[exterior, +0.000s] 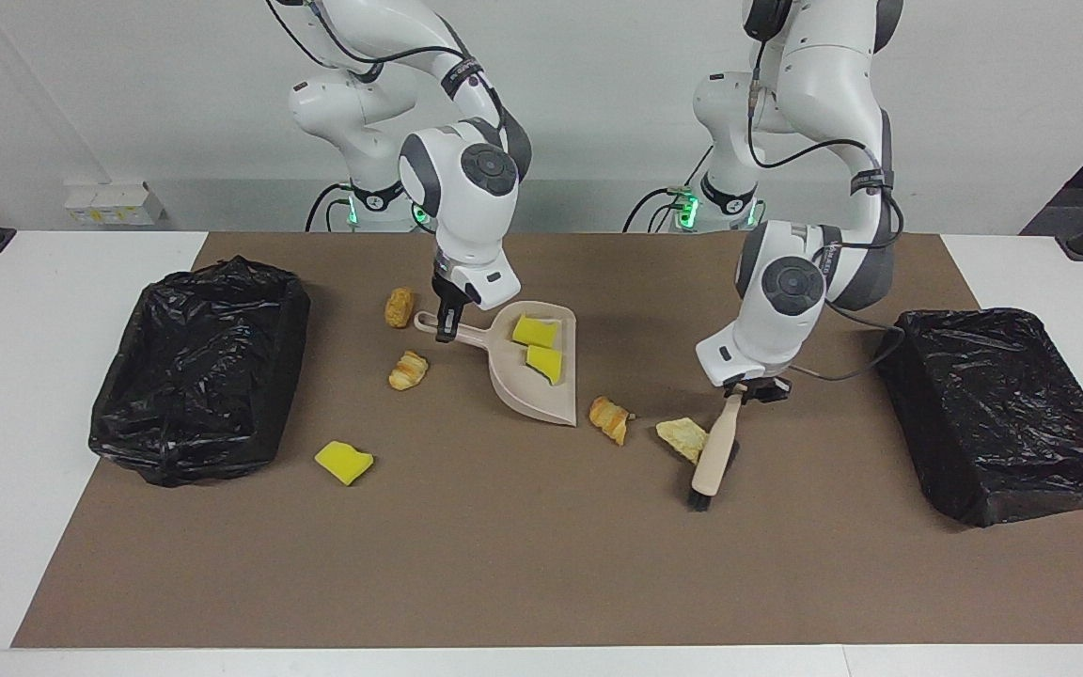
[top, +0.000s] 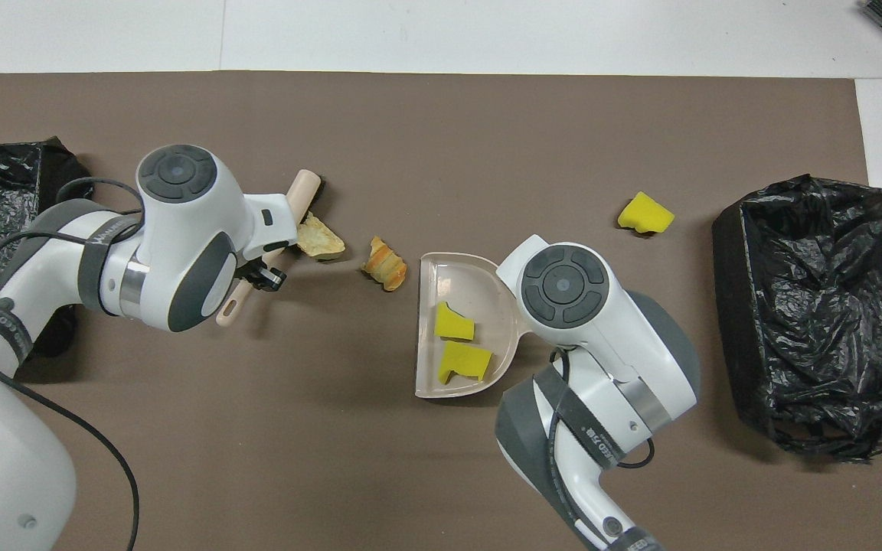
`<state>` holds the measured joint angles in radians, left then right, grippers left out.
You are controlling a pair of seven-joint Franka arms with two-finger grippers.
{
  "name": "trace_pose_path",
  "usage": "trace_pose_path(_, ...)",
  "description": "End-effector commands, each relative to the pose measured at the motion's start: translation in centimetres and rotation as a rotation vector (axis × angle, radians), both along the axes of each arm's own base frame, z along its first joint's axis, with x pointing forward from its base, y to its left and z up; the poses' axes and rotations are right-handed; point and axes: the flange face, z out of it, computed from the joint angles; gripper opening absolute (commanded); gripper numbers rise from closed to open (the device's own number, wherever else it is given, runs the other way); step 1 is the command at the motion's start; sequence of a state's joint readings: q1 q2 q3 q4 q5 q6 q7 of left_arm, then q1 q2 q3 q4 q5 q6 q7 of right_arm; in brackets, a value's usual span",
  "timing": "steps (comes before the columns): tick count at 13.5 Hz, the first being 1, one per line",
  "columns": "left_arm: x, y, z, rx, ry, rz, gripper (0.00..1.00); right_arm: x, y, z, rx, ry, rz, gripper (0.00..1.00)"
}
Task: Sweep and dump trash in bin
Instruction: 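Sweep the pieces into the dustpan with the brush in the left gripper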
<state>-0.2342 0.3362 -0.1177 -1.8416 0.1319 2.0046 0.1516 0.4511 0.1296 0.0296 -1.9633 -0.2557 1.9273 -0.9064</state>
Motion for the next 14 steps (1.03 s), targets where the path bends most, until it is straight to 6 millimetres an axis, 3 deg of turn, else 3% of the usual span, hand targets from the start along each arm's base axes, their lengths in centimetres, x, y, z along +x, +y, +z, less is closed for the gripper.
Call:
trace_pose_path(1,-4.3,-3.4,0.0,0.025,0.023,0.022,0.0,0.0,-0.4,0.1,-0.022,0.007,-0.034,0.0)
trace_pose_path(6,-12.1,-11.8,0.1,-0.005,0.071,0.09,0.0,0.2,-1.6,-0.3,-0.013,0.025,-0.07,0.0)
trace_pose_path(9,-16.3,-17.5,1.4,-0.029,0.066,0.164,0.0,0.4,-2.8,-1.2,0.066,0.08,-0.076,0.0)
trace_pose_path(11,-17.9,-19.4,3.7,-0.061,0.051,0.218,0.0,0.7,-3.9,-1.7,0.105,0.082,-0.072,0.0)
trace_pose_path(14,-18.4,-19.3,6.0,-0.055,0.05,0.336,0.0,0.9,-3.8,-2.0,0.161,0.072,-0.047,0.0)
